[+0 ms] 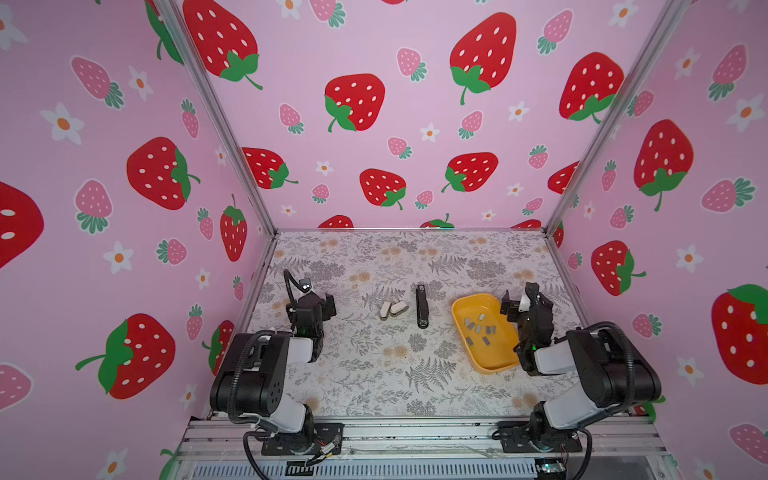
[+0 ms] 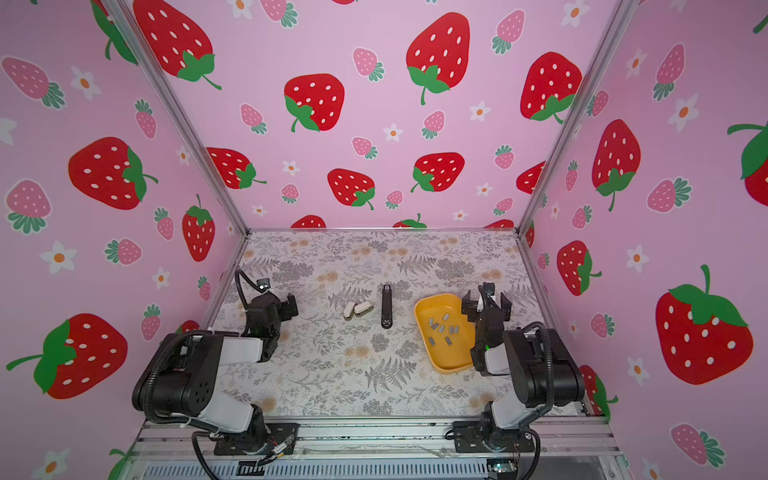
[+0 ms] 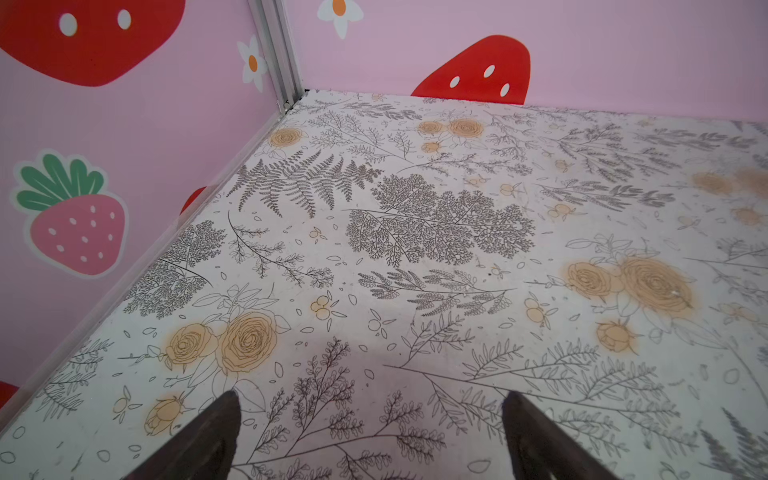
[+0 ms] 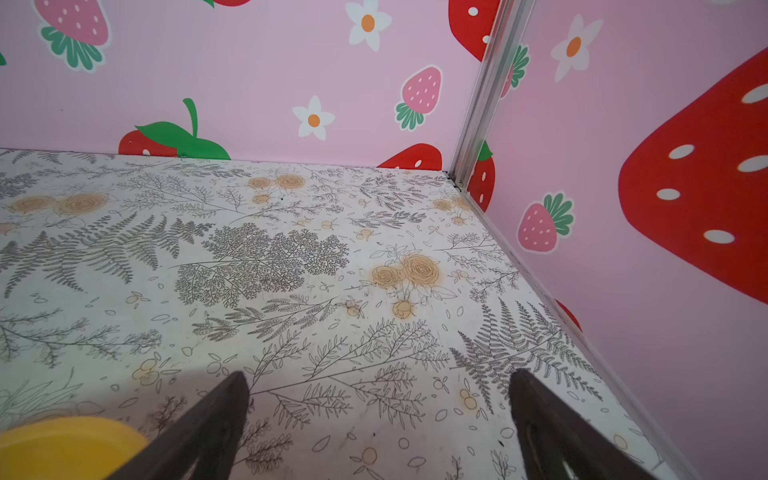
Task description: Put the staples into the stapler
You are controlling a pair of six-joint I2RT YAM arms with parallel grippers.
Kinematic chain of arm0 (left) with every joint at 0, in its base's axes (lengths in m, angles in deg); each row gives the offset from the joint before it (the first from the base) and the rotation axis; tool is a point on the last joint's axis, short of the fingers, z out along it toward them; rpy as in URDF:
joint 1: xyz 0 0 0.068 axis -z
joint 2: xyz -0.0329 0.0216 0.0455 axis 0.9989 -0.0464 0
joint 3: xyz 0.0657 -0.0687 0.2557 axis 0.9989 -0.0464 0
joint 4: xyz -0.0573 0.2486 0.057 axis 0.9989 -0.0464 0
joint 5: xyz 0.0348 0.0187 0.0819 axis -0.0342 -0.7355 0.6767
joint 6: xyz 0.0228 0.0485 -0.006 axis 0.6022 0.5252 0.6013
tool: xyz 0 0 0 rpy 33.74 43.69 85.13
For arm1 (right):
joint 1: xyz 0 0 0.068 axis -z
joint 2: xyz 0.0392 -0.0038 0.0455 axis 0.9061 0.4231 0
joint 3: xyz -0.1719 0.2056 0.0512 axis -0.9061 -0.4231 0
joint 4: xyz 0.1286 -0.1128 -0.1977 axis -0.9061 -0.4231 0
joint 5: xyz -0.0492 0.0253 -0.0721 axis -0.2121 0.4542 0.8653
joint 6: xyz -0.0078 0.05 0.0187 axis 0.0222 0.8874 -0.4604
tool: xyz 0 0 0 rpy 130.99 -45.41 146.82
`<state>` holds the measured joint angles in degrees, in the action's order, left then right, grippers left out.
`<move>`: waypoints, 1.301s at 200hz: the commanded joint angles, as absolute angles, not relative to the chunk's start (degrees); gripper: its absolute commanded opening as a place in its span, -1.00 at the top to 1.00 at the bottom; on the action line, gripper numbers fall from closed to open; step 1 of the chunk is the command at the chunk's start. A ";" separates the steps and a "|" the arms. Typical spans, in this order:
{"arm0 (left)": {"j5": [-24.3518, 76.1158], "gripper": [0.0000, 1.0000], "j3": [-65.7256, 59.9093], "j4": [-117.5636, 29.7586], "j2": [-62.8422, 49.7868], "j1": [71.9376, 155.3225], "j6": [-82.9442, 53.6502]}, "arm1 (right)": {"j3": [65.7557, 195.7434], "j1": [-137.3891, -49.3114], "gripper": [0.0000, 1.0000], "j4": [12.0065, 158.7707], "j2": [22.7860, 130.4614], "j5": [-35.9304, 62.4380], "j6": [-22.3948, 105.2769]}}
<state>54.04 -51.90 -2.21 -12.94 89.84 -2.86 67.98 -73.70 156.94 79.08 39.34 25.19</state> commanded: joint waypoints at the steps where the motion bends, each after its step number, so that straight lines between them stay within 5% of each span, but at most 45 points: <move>1: 53.53 -0.98 -50.41 -1.82 -12.84 89.58 -3.45 | 68.61 -73.35 -0.99 158.10 79.03 40.13 25.50; 260: 56.09 -0.98 -54.24 5.54 -12.24 93.57 1.06 | 68.70 -73.34 -0.99 158.11 79.00 40.11 25.44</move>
<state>54.39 -52.41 0.26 -12.94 92.51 -1.16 67.98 -73.70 156.94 79.08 39.34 25.19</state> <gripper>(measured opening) 0.988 0.994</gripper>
